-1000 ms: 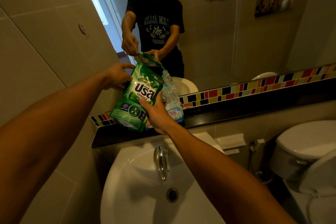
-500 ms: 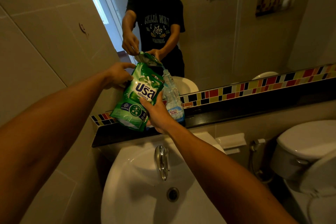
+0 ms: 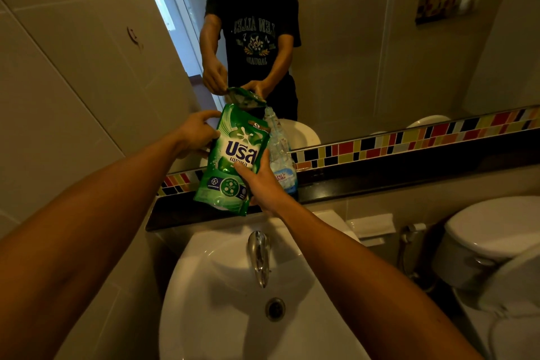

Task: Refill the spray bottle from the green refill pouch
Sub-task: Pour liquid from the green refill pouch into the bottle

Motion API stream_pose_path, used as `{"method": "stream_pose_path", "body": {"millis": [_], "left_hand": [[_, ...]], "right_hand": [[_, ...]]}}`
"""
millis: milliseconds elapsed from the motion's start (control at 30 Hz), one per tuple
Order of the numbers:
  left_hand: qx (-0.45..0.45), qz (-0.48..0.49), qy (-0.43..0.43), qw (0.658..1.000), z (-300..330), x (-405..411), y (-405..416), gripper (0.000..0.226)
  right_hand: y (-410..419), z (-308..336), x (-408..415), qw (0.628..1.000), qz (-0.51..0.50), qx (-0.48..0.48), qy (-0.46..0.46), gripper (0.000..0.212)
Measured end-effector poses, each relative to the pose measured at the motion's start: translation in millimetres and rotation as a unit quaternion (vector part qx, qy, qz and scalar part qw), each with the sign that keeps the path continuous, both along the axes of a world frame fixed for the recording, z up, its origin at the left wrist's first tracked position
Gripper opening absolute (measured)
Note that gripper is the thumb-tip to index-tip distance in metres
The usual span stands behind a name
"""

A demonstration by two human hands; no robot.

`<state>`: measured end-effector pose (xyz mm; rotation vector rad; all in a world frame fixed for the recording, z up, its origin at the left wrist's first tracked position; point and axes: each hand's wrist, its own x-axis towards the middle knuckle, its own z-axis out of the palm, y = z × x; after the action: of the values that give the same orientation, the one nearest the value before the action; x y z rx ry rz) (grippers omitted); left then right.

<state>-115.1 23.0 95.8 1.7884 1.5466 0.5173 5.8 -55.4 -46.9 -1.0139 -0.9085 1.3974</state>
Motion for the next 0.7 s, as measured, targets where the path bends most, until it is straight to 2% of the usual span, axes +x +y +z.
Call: {"method": "stream_pose_path", "body": {"millis": [200,333,400,600,700], "left_hand": [[-0.005,0.026,-0.058,0.998,-34,-3,-9,0.047],[0.006,0.053,-0.1,0.994,-64,-8,-12,0.025],[-0.01,0.066,-0.141,0.988,-80,-9,-13,0.021],[-0.05,0.126,-0.278,0.951,-134,-8,-15,0.016],[-0.034,0.151,-0.339,0.928,-153,-3,-19,0.017]], "right_hand": [[0,-19,12,0.997,-0.029,0.007,-0.064,0.097],[2,-33,21,0.996,-0.032,0.024,-0.078,0.069],[0,-38,28,0.996,-0.026,0.033,-0.078,0.058],[3,-55,35,0.986,-0.042,0.033,-0.158,0.045],[6,-60,34,0.976,-0.095,0.042,-0.192,0.036]]}}
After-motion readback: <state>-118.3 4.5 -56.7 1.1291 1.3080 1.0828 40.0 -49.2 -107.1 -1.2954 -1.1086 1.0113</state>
